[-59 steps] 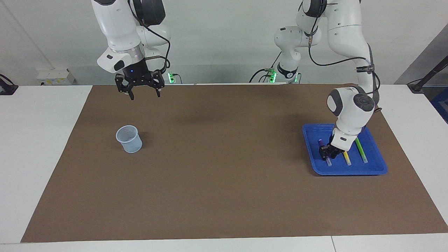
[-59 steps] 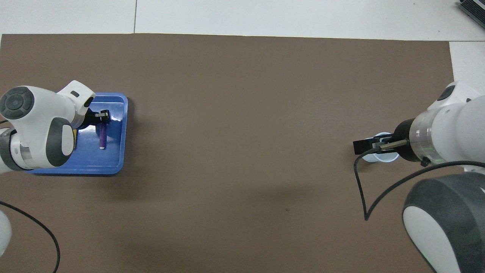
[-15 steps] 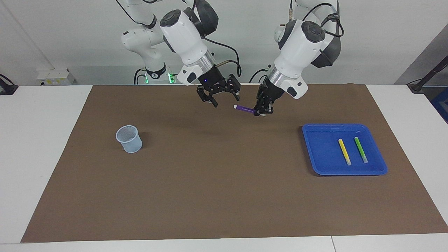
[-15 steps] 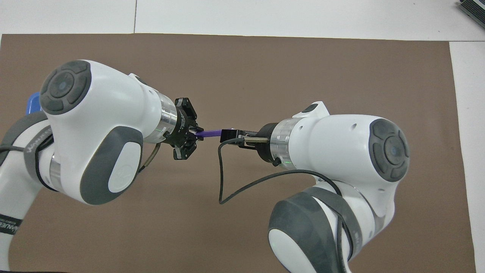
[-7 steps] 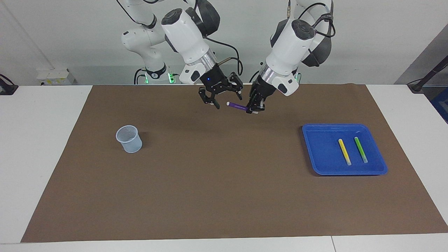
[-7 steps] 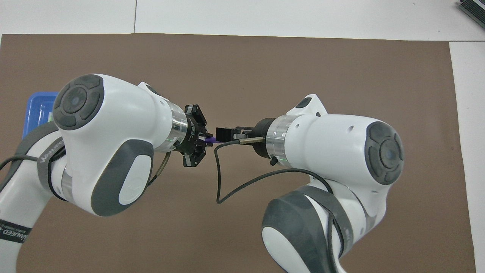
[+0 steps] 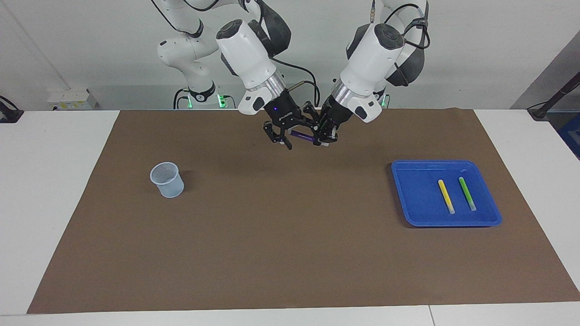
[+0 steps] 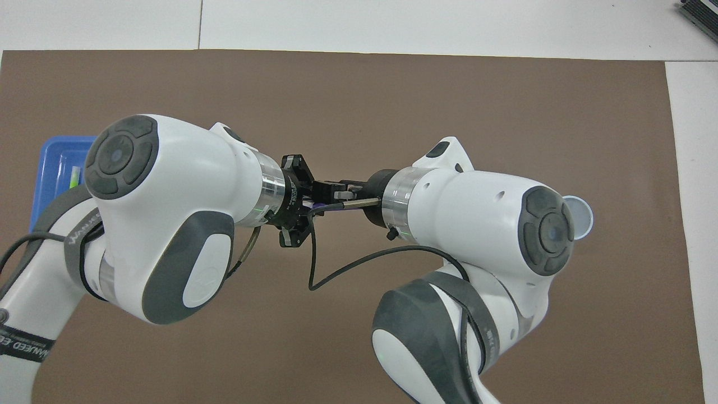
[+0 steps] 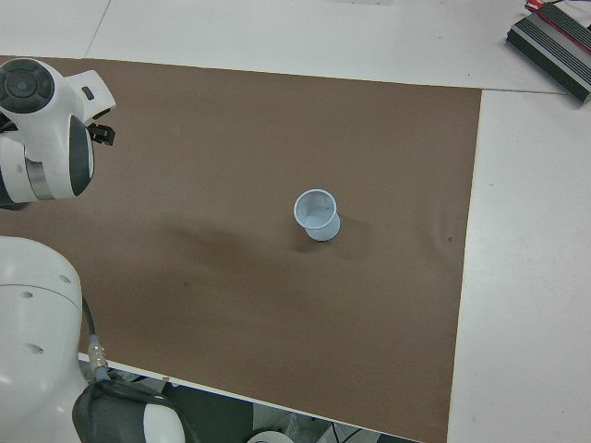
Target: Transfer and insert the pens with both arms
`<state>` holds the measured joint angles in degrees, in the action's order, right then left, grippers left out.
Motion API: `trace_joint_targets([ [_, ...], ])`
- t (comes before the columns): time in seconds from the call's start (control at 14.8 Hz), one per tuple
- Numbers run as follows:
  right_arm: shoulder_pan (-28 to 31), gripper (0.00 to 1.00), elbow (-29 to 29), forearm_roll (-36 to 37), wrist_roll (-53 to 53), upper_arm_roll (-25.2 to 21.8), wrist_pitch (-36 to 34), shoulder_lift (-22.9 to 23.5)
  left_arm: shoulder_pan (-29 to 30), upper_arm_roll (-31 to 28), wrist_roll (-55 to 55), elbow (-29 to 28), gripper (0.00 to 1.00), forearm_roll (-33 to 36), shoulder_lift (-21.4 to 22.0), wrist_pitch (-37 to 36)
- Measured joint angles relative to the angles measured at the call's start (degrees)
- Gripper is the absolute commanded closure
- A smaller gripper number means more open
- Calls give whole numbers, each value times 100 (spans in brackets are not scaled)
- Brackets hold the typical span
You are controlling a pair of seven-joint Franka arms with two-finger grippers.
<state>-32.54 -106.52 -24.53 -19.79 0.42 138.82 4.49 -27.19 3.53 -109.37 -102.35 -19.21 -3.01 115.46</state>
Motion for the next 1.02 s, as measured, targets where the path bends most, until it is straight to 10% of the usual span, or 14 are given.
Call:
trace_joint_targets([
  [0.34,12,34,17,0,-1,-21,-545,-9,155,-64,274,-34,100,-3,1,68],
  [0.81,19,34,115,-1,-2,-27,-568,-10,320,-55,771,-414,100,-196,125,293],
  [1.02,20,55,122,-1,-3,-28,-568,-10,316,-38,776,-428,100,-251,150,299],
])
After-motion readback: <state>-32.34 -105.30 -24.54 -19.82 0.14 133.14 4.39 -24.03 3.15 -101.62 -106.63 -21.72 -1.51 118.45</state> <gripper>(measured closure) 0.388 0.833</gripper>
